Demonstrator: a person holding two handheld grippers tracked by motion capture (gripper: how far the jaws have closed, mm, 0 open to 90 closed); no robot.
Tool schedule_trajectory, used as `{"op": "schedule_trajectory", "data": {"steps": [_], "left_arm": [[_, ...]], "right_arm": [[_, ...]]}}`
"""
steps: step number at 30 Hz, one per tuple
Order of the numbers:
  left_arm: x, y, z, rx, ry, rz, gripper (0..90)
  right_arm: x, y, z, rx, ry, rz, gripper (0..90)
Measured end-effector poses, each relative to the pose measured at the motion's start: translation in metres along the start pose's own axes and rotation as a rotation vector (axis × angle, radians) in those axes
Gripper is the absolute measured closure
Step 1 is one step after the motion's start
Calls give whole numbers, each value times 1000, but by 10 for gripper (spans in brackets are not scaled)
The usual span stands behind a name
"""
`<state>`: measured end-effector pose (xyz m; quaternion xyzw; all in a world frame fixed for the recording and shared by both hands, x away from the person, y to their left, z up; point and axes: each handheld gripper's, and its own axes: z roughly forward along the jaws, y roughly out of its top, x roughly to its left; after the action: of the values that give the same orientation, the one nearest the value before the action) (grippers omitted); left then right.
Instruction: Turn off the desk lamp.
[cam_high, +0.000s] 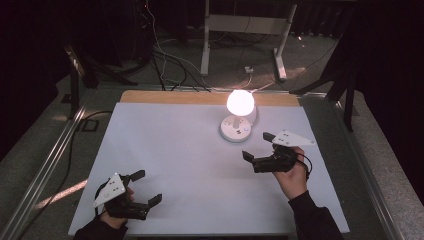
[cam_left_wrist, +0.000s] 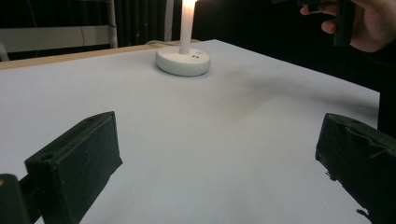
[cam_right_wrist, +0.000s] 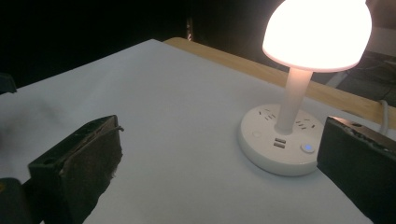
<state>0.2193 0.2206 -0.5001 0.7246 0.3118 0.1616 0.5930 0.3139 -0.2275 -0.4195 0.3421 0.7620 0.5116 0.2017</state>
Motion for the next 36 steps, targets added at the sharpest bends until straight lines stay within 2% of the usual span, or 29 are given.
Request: {"op": "schedule_trajectory", "data": {"steps": [6,9,13,14,19,22,24,31,34,36], "left_arm": [[0,0,-1,-1,-1,2,5],[0,0,-1,1,-1,4,5],[0,0,-1,0,-3,3,5],[0,0,-1,1,-2,4,5],[0,1,-1,-5,-2,0,6],[0,0,-1,-6,-2,-1,5],[0,0,-1,-5,-3,0,5],[1,1,-2,-7,-1,-2,5],[1,1,-2,-6,-2,-2,5],[1,0,-2,-5,-1,-3,5]], "right_arm": [[-2,1,17,6,18,24,0],[-4,1,24,3,5,17,0],[-6,1,32,32,-9,11,0],[-7,1,36,44,8,21,0],[-8,-1,48,70,6,21,0],[-8,-1,53,67,-7,29,0],[-9,0,62,80,-33,30,0],[-10,-2,77,96,-42,23,0],[-11,-3,85,106,-43,18,65],[-11,-4,87,107,-56,11,66]]}}
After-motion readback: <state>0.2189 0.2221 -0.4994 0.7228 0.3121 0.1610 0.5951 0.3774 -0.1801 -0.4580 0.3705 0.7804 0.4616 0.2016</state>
